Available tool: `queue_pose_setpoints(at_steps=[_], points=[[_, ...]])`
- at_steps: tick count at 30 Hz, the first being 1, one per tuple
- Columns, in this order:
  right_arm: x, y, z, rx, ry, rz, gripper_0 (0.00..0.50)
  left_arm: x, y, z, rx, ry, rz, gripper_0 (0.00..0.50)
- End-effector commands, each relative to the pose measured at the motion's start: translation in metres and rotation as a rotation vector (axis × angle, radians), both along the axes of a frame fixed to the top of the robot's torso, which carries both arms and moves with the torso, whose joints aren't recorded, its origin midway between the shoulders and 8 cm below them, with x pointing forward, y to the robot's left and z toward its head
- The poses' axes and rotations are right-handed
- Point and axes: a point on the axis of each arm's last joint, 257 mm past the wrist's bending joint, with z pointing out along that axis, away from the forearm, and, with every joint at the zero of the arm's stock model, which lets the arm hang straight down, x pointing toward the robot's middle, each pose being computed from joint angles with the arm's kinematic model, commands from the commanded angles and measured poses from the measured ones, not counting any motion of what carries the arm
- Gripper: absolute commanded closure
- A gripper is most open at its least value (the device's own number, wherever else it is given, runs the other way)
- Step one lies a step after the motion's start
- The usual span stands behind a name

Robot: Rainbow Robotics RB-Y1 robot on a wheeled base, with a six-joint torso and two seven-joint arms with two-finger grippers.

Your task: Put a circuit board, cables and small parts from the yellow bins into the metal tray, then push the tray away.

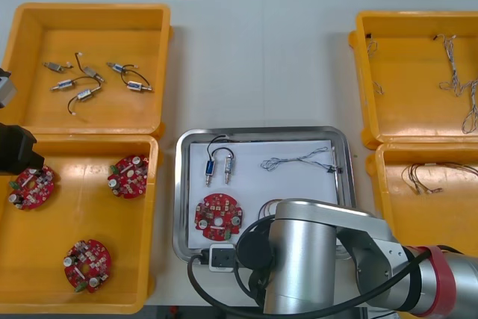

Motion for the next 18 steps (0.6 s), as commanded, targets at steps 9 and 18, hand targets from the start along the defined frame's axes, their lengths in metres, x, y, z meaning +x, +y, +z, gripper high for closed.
queue_pose_setpoints(at_steps=[9, 18], points=[[-0.0136, 0.0175, -0.0168, 0.038, -0.007, -0.002, 0.012, 0.0102, 0.0124, 0.0238, 0.04, -0.056, 0.015, 0.0], [-0.0127, 0.0191, -0.0149, 0.047, -0.01, -0.001, 0.012, 0.0102, 0.0124, 0.0238, 0.04, -0.056, 0.015, 0.0]])
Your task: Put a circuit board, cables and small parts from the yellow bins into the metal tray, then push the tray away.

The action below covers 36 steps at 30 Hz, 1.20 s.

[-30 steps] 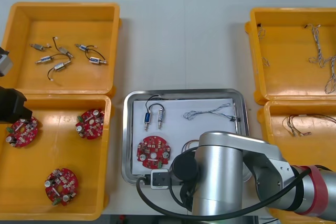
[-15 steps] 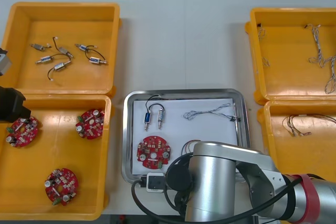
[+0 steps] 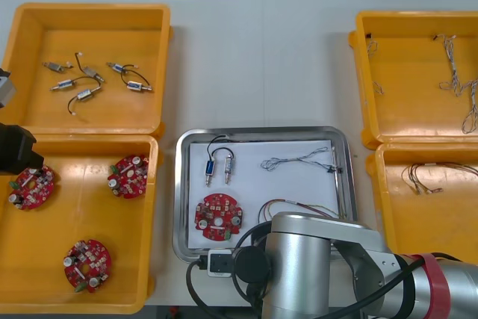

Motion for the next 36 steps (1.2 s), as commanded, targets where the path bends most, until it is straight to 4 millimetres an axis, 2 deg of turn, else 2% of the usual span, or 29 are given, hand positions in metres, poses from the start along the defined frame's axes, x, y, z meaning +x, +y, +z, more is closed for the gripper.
queue_pose_setpoints(at_steps=[1, 14, 15, 16, 18, 20, 22, 36], points=[[-0.014, 0.017, 0.001, 0.047, 0.016, -0.008, 0.011, 0.01, 0.012, 0.024, 0.037, -0.054, 0.012, 0.0], [-0.013, 0.019, 0.016, 0.057, -0.004, 0.016, 0.014, 0.01, 0.012, 0.024, 0.037, -0.054, 0.012, 0.0], [-0.014, 0.018, 0.016, 0.055, -0.004, 0.016, 0.035, 0.01, 0.012, 0.024, 0.037, -0.054, 0.012, 0.0], [-0.014, 0.018, 0.016, 0.055, -0.004, 0.016, 0.035, 0.01, 0.012, 0.024, 0.037, -0.054, 0.012, 0.0], [-0.014, 0.017, 0.017, 0.052, -0.004, 0.016, 0.1, 0.01, 0.012, 0.024, 0.037, -0.054, 0.012, 0.0], [-0.013, 0.017, 0.017, 0.051, -0.004, 0.013, 0.1, 0.01, 0.012, 0.024, 0.037, -0.054, 0.012, 0.0], [-0.014, 0.016, 0.016, 0.049, -0.004, 0.014, 0.144, 0.01, 0.012, 0.024, 0.037, -0.054, 0.012, 0.0], [-0.004, 0.01, 0.018, 0.035, -0.038, 0.015, 0.155, 0.01, 0.012, 0.024, 0.037, -0.054, 0.012, 0.0]])
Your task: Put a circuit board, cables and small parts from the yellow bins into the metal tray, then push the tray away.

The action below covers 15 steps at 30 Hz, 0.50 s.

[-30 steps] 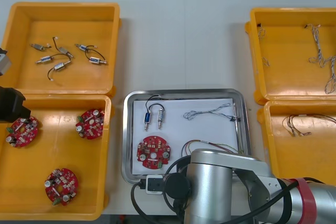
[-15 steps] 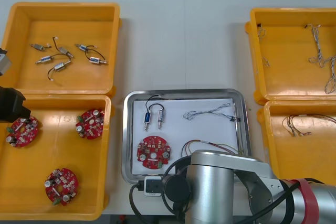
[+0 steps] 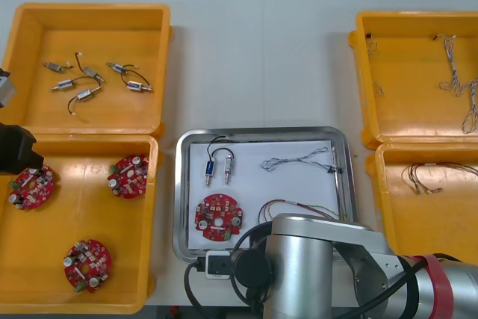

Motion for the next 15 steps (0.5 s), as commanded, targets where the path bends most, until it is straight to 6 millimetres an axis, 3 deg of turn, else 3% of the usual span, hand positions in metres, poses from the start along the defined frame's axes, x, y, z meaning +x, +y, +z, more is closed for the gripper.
queue_pose_setpoints(at_steps=[1, 3, 6, 8, 9, 15], points=[[-0.001, 0.007, 0.011, 0.026, -0.031, 0.005, 0.19, 0.01, 0.011, 0.024, 0.037, -0.054, 0.012, 0.0], [0.002, 0.007, 0.012, 0.027, -0.04, 0.004, 0.365, 0.01, 0.011, 0.024, 0.037, -0.054, 0.012, 0.0], [0.004, 0.007, 0.013, 0.027, -0.047, 0.004, 0.455, 0.01, 0.011, 0.024, 0.037, -0.054, 0.012, 0.0], [0.004, 0.007, 0.013, 0.026, -0.047, 0.005, 0.463, 0.01, 0.011, 0.024, 0.037, -0.054, 0.012, 0.0], [0.006, 0.007, 0.015, 0.027, -0.051, 0.005, 0.5, 0.01, 0.011, 0.024, 0.037, -0.054, 0.012, 0.0], [0.013, 0.001, 0.017, 0.014, -0.068, 0.007, 0.5, 0.01, 0.011, 0.024, 0.037, -0.054, 0.012, 0.0]])
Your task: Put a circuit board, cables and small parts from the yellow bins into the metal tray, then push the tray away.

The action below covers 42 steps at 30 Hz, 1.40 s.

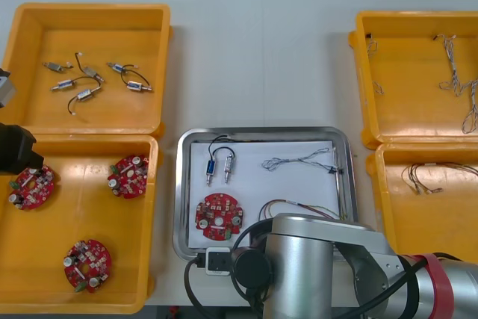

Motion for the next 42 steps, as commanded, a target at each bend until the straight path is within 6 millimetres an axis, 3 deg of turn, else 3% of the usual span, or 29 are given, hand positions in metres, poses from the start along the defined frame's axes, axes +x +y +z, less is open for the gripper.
queue_pose_setpoints(at_steps=[1, 9, 21, 29, 42], points=[[0.006, 0.0, 0.013, 0.01, -0.035, 0.01, 0.5, 0.01, 0.011, 0.024, 0.037, -0.054, 0.012, 0.0], [0.018, -0.006, 0.019, 0.004, -0.046, 0.029, 0.5, 0.01, 0.011, 0.024, 0.037, -0.054, 0.012, 0.0], [0.043, 0.006, 0.035, 0.02, -0.106, 0.088, 0.5, 0.01, 0.011, 0.024, 0.037, -0.054, 0.012, 0.0], [0.066, 0.013, 0.037, 0.016, -0.118, 0.102, 0.5, 0.01, 0.011, 0.024, 0.037, -0.054, 0.012, 0.0], [0.103, 0.005, 0.051, -0.033, -0.153, 0.088, 0.5, 0.01, 0.011, 0.024, 0.037, -0.054, 0.012, 0.0]])
